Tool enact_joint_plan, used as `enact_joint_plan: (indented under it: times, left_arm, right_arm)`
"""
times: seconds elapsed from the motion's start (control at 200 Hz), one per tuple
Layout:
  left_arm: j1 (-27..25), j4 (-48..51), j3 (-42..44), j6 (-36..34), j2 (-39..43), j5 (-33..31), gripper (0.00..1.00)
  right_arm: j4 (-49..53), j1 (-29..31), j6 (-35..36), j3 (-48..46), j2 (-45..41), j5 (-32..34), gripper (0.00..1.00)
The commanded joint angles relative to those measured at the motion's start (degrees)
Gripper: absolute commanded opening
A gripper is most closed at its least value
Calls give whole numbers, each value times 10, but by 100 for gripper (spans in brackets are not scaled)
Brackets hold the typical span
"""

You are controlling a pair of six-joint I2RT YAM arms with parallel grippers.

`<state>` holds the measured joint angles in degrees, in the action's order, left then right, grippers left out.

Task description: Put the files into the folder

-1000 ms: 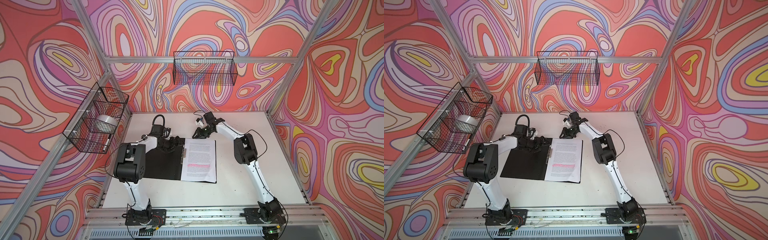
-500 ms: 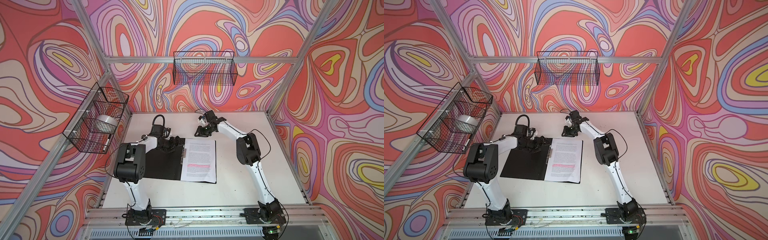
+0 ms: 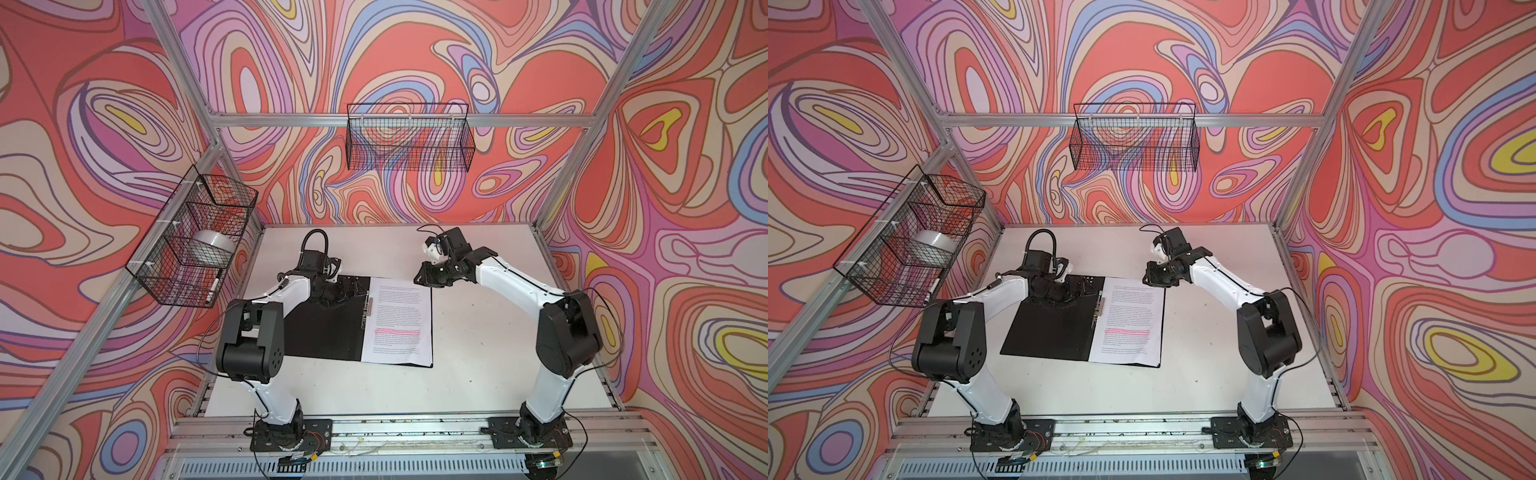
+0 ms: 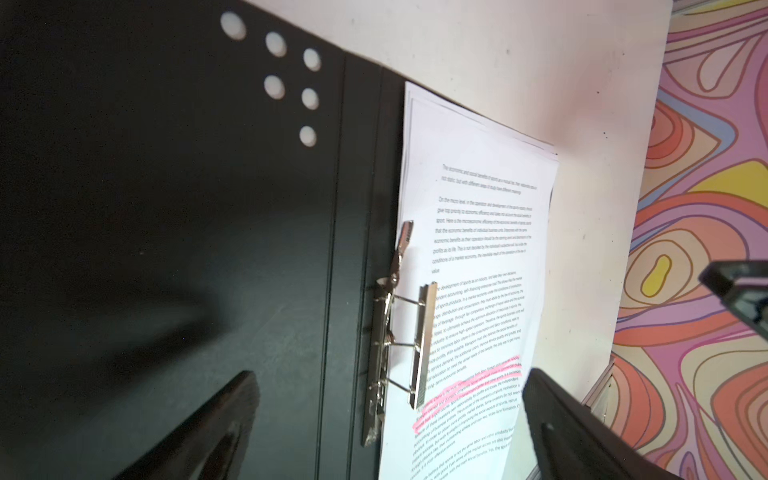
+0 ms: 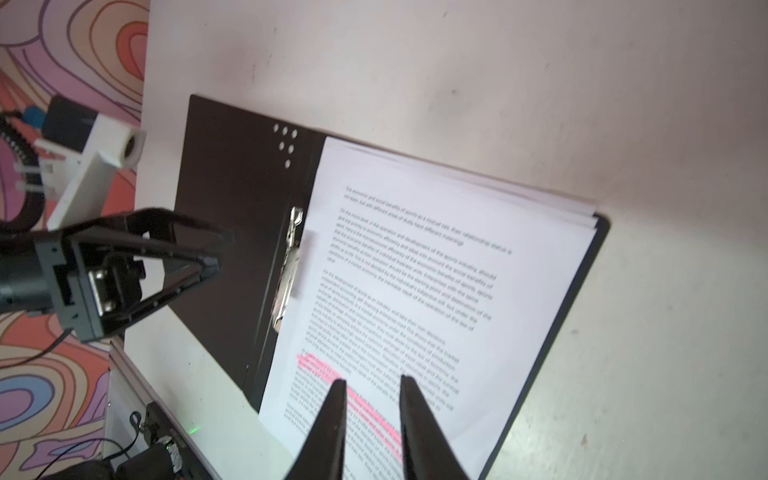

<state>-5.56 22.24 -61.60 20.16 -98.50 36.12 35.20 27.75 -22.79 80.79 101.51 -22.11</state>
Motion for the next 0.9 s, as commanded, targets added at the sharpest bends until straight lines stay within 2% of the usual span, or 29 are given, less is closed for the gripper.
enact_joint_plan:
  times: [0.0, 0.15, 0.295, 0.526, 0.891]
  left_arm:
    - [2, 46, 10, -40, 33, -6, 100]
    - [2, 78, 14, -61, 46, 3, 100]
    - [2, 86, 24, -62, 52, 7, 100]
    - [2, 95, 29, -56, 46, 21, 100]
    - [2, 112, 18, -72, 38, 22, 100]
  right_arm:
    - [32, 65, -22, -57, -40, 12, 23]
    - [36, 146, -80, -119, -79, 58, 20]
    - [2, 183, -136, -189, -115, 80, 17]
    - [-38, 203, -175, -245, -134, 100, 16]
    - [-44, 206, -180, -255, -83, 127, 15]
